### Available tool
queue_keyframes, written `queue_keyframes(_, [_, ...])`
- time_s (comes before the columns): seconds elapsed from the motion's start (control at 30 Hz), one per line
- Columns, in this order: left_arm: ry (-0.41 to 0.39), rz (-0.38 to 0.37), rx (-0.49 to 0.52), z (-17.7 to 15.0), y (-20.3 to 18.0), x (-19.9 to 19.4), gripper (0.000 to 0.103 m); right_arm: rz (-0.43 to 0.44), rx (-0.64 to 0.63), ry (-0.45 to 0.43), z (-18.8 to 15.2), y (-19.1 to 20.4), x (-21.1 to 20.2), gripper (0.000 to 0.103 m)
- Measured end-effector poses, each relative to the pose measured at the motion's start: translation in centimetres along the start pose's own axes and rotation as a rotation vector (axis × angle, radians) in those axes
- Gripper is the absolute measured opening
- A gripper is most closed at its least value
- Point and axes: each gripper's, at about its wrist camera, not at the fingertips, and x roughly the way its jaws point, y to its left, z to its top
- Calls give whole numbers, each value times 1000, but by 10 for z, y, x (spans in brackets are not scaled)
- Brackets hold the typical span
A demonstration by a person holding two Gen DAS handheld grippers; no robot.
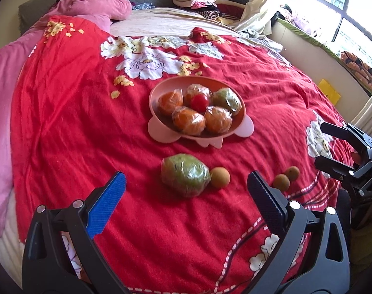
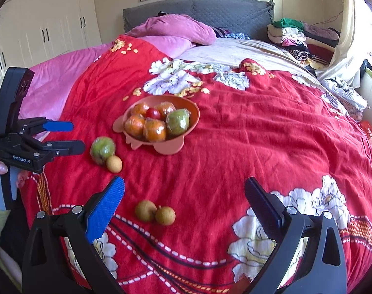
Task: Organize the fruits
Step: 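Move the left gripper to the large bagged green fruit while the right gripper approaches a brown round fruit, then grasp the large bagged green fruit with the left gripper while the right gripper grasps the brown fruit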
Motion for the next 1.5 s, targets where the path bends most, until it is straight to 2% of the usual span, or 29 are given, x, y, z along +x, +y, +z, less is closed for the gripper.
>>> queue_keyframes(0.27, [24, 19, 20, -14, -2, 6, 93, -5, -22, 40, -15, 2, 1, 96])
queue_keyframes(0.33, [26, 25, 21, -17, -1, 6, 93, -4, -23, 53, -20, 1, 2, 93])
queue_keyframes(0.4, [31, 28, 19, -20, 0, 8, 93, 1, -27, 74, -25, 2, 5, 79])
queue_keyframes(0.43, [32, 29, 17, -20, 1, 9, 93, 3, -29, 86, -28, 2, 6, 78])
queue_keyframes(0.5, [33, 26, 14, -22, 2, 10, 93, 8, -35, 104, -34, 3, 11, 62])
queue_keyframes(0.6, [36, 13, 9, -25, 2, 12, 89, 23, -41, 125, -38, 5, 16, 48])
queue_keyframes(0.87, [50, -11, 6, -23, 2, 21, 69, 42, -74, 143, -37, 13, 28, 31])
queue_keyframes(1.3, [66, -24, -20, -13, 13, 42, 63, 60, -94, 147, -28, 12, 51, 28])
queue_keyframes(1.5, [60, -68, -42, -10, 17, 47, 59, 79, -77, 143, -25, 10, 59, 22])
